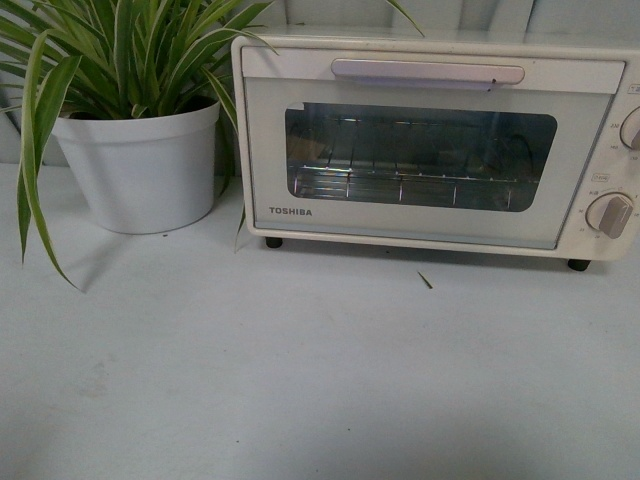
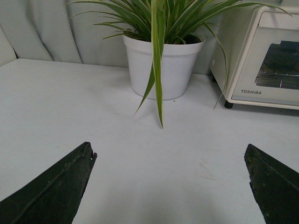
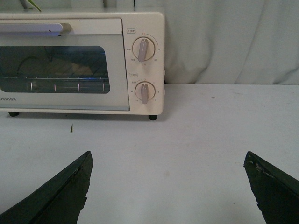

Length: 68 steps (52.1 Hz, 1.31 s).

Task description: Open oven

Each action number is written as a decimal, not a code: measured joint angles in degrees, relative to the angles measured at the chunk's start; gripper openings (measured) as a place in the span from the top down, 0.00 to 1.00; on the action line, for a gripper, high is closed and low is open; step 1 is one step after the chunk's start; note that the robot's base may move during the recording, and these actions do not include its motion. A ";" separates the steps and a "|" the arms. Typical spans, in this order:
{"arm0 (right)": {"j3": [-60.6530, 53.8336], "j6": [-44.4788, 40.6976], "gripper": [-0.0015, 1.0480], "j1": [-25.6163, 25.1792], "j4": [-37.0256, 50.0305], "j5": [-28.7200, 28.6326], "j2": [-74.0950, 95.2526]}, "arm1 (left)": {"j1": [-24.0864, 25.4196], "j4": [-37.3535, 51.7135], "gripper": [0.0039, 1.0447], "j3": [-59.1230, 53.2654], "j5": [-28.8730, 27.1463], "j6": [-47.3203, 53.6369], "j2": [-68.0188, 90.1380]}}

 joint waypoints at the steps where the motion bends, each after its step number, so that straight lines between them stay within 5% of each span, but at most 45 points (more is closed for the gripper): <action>1: 0.00 0.00 0.09 0.00 0.00 0.00 0.00 | 0.00 0.00 0.06 0.00 0.00 0.00 0.00; 40: 0.00 0.00 0.09 0.00 0.00 0.00 0.00 | -0.02 -0.04 0.06 0.00 -0.07 -0.02 0.04; 48: 0.00 0.00 0.09 0.00 0.00 0.02 0.00 | -5.77 -4.61 0.06 1.55 -13.81 -10.95 6.97; 58: 0.00 0.00 0.09 0.00 0.00 0.00 -0.02 | -13.94 -0.96 0.06 5.25 -11.34 -28.09 21.46; 68: 0.00 0.00 0.09 0.00 0.00 0.00 -0.02 | -22.23 15.61 0.06 14.12 -9.07 -48.39 49.94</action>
